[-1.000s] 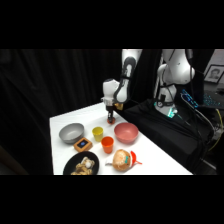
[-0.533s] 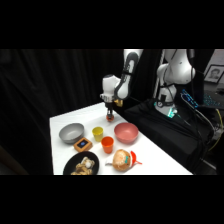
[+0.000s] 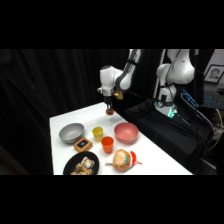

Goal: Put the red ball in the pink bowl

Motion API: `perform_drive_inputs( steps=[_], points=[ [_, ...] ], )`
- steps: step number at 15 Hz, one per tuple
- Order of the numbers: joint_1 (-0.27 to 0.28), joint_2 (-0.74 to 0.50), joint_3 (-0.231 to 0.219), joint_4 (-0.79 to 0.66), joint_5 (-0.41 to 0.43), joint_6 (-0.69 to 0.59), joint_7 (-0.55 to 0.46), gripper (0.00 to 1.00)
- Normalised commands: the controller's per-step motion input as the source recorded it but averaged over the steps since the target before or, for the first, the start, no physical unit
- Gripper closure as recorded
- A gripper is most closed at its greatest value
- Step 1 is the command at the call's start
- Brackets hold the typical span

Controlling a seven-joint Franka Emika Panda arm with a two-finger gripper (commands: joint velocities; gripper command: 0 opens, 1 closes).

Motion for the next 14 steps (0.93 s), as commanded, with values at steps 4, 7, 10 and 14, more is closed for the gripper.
perform_drive_inputs(
  steps=[4,7,10,14],
  points=[
    [0.025,-0.39,0.103,0.07,-0.262,-0.45,0.14,0.96],
    [0.008,-0.34,0.166,0.01,-0.096,-0.41,0.01,0.96],
    [0.029,-0.38,0.159,-0.12,-0.029,-0.3,-0.06,0.96],
    [0.058,-0.47,0.145,-0.26,-0.004,-0.2,-0.08,0.96]
  ],
)
